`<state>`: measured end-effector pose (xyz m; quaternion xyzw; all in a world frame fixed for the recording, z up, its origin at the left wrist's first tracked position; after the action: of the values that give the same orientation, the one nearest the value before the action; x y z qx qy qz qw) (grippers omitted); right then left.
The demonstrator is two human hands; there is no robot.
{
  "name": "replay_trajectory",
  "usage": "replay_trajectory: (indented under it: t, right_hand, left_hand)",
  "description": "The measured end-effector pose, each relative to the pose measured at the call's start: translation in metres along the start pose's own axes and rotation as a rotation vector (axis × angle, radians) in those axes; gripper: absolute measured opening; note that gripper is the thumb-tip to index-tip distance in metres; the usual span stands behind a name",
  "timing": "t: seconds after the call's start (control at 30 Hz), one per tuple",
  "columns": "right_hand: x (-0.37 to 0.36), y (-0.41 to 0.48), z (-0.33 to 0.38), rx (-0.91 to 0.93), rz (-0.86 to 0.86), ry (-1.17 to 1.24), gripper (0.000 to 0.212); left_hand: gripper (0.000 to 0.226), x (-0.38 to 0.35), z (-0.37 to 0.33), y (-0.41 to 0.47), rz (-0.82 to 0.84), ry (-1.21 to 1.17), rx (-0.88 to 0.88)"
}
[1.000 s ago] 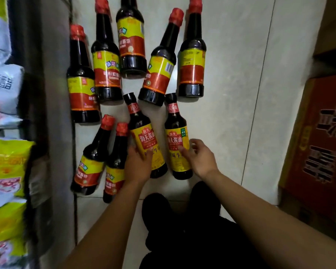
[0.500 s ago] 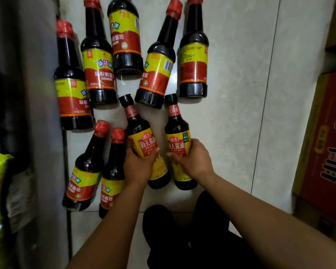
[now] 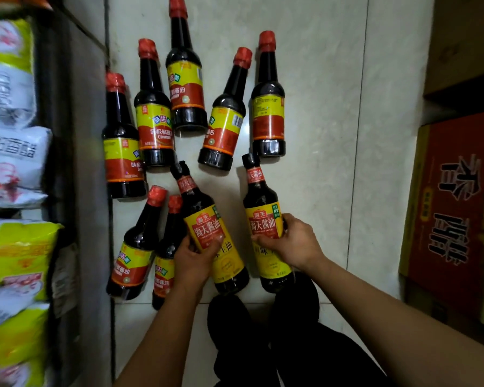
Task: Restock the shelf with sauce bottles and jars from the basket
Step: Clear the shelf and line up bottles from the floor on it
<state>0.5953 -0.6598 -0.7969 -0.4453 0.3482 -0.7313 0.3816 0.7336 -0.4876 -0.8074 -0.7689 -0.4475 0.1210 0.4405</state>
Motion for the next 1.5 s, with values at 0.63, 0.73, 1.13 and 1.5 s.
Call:
replay_trajectory:
  t: [0.63, 0.73, 1.13, 1.5]
  right_hand:
    - [0.124, -0.289, 0.109, 0.086, 0.029, 0.118, 0.045]
    - [0.147, -0.338, 0.136, 0.12, 0.008, 0.109, 0.047]
    - [0.21, -0.508, 0.214, 0.252, -0.056, 0.101, 0.058]
    - [0.245, -0.626, 0.277, 0.505, 0.013, 0.1, 0.062]
  left_hand:
    - [0.037, 0.076, -0.201, -0.25, 0.109, 0.037, -0.188]
    - [0.04, 0.092, -0.229, -0.295, 0.095, -0.011, -0.181]
    - [0.038, 0.152, -0.32, -0.446, 0.064, -0.044, -0.29]
    - [0.043, 0.198, -0.398, -0.565, 0.049, -0.181, -0.536]
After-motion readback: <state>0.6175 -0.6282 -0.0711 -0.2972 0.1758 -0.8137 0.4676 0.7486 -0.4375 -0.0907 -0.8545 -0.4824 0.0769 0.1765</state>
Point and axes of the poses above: each hand's wrist, its own y-axis towards the middle knuckle, its own x-axis out of the back of the hand, z = x × y, the point moved 8 cm from there along y, towards the middle knuckle, and after that the axes turned 6 degrees about -x, right-handed, at the moved point
